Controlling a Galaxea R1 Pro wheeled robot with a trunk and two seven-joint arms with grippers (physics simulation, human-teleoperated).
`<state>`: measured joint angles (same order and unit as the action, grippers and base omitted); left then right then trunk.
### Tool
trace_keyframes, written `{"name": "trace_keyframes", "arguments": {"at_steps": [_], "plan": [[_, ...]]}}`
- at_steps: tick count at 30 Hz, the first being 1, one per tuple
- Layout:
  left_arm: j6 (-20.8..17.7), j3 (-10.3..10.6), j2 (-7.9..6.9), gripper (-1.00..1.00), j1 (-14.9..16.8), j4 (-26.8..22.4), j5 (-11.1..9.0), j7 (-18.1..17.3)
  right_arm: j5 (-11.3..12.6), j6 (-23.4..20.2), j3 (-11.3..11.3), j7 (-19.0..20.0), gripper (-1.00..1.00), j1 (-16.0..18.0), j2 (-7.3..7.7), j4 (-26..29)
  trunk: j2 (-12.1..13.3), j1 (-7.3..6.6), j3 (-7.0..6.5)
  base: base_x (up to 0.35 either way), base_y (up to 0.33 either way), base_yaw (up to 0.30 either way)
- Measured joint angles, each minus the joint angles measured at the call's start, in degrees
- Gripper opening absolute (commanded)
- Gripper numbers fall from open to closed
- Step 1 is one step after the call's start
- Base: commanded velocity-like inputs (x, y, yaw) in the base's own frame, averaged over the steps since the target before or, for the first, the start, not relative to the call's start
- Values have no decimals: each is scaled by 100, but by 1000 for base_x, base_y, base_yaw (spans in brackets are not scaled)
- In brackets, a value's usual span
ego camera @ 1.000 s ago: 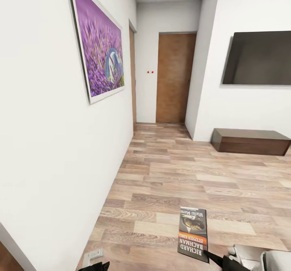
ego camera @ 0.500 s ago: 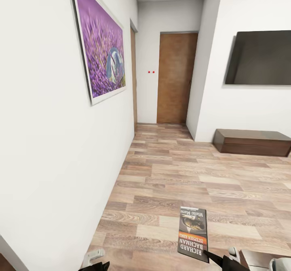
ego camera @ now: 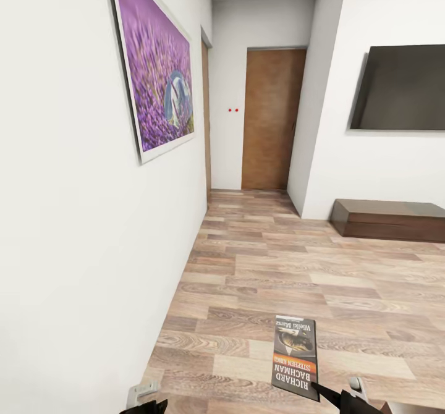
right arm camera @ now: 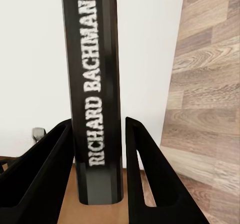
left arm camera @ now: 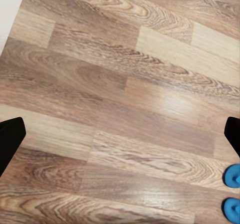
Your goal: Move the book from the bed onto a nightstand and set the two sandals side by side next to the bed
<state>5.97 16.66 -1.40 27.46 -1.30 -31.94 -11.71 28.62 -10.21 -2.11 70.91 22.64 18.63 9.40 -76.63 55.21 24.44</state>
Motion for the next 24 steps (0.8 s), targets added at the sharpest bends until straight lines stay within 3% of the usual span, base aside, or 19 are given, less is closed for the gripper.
{"name": "trace_keyframes", "arguments": {"at_steps": [13, 24], "plan": [[0, 0, -2, 100, 0, 0, 6, -1, -1, 0, -2, 0, -100, 0, 0, 0, 0, 0, 0, 94, 43, -9], [0, -1, -2, 100, 0, 0, 6, 4, 2, 0, -3, 0, -100, 0, 0, 1, 0, 1, 0, 6, 2, -166]]}}
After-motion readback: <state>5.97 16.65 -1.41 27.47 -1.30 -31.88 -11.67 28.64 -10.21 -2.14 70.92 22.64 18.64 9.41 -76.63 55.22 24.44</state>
